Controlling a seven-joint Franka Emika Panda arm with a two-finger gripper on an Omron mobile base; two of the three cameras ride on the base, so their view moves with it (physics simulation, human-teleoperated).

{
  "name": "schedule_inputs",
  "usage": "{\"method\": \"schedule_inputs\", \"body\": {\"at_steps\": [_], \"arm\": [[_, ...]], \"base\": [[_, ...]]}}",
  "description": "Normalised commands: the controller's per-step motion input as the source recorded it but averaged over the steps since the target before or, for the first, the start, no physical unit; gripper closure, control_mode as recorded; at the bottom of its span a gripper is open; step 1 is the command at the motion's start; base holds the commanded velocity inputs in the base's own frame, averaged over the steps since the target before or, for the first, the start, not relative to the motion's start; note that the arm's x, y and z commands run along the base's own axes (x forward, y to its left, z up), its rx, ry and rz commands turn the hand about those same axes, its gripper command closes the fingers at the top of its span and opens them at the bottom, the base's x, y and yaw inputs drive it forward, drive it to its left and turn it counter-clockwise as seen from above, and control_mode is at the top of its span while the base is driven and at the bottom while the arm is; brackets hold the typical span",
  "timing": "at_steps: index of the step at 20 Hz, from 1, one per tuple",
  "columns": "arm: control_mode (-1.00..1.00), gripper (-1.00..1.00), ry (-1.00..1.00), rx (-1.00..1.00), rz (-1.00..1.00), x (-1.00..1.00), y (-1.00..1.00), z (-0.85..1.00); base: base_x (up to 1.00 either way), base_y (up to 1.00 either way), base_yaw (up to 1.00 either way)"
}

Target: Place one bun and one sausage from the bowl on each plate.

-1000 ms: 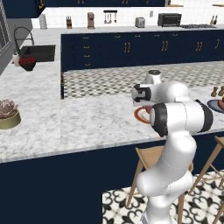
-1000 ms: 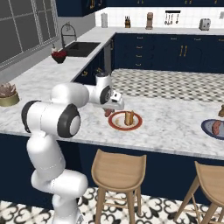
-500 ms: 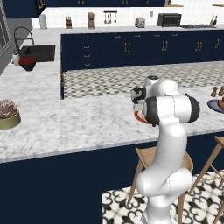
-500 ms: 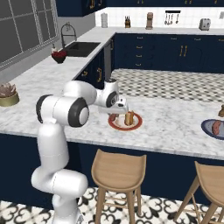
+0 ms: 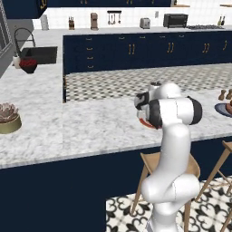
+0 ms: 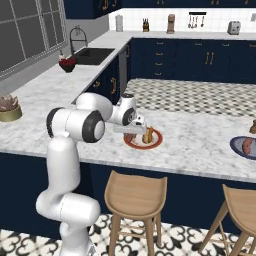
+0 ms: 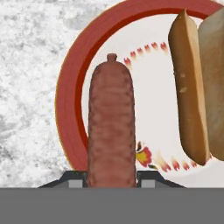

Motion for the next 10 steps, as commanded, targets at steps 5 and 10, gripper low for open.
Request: {"method": "schedule_inputs", "body": {"at_steps": [5, 10], "arm": [[-1.0, 1.0, 0.0, 0.0, 0.0, 0.27, 0.0, -0.1], [-1.0, 1.0, 0.0, 0.0, 0.0, 0.17, 0.0, -0.36]], "base": [[0.0, 0.0, 0.0], [0.0, 0.0, 0.0]]}}
